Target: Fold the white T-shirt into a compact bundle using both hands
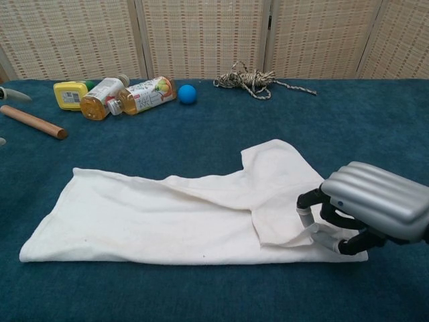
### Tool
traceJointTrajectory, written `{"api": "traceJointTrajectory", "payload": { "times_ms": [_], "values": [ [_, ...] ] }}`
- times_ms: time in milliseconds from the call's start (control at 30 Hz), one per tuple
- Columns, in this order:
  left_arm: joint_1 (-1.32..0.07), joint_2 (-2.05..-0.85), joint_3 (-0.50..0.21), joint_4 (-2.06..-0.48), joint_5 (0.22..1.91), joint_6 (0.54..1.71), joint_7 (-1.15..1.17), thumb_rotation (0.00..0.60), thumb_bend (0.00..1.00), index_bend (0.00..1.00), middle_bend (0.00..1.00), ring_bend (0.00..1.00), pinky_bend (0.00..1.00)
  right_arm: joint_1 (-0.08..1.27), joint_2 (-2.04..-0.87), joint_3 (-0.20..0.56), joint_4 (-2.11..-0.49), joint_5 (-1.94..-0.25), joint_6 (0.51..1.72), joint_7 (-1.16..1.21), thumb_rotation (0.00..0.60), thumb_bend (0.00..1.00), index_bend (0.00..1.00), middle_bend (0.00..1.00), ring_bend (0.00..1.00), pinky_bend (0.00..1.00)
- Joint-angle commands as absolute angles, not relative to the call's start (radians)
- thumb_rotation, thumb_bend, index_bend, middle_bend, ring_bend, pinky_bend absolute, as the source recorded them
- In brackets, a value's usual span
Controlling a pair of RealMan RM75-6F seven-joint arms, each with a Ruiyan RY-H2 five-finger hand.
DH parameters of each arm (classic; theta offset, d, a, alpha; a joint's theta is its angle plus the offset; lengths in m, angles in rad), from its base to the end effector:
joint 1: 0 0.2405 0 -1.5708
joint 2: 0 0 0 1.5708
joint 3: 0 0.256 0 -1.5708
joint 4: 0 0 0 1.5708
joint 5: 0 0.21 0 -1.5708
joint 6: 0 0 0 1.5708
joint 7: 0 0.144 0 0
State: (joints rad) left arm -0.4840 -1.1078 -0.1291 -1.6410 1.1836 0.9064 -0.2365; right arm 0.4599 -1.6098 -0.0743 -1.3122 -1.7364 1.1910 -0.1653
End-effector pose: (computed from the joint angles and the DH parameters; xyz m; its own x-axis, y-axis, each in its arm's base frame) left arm -0.2662 0.3013 0.1095 0.0896 0.3691 0.9251 0.9952 0.0025 -0.0974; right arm -0.2112 -0.2299 -0.0404 0.5494 -0.1677 0.8186 -0.7000 -0.6273 0.3413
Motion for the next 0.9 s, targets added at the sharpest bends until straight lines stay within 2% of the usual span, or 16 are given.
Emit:
{"api": "traceJointTrajectory", "payload": {
  "times_ms": [33, 400, 900],
  "values": [
    [-0.481, -1.103, -0.130, -1.645, 1.186, 0.911, -0.238, 0.600, 0.51, 0.03, 0.94, 0.87, 0.95, 0.466, -1.613, -0.043, -1.315, -1.716, 1.202, -0.162, 0.600, 0.53, 0.63, 0.97, 0.96, 1.00],
    [-0.466, -1.091, -0.126, -1.657, 1.188, 0.926, -0.242, 0.600, 0.51, 0.03, 0.94, 0.87, 0.95, 0.538, -1.654, 0.133, -1.270, -1.580, 1.177, -0.155, 0.600, 0.55, 0.66, 0.97, 0.96, 1.00],
    [-0.451, -1.092, -0.116, -1.642, 1.183, 0.919, -0.258, 0.600, 0.51, 0.03, 0.94, 0.87, 0.95, 0.654, -1.765, 0.211, -1.047, -1.478, 1.078, -0.131, 0.600, 0.55, 0.66, 0.97, 0.96, 1.00]
  ]
}}
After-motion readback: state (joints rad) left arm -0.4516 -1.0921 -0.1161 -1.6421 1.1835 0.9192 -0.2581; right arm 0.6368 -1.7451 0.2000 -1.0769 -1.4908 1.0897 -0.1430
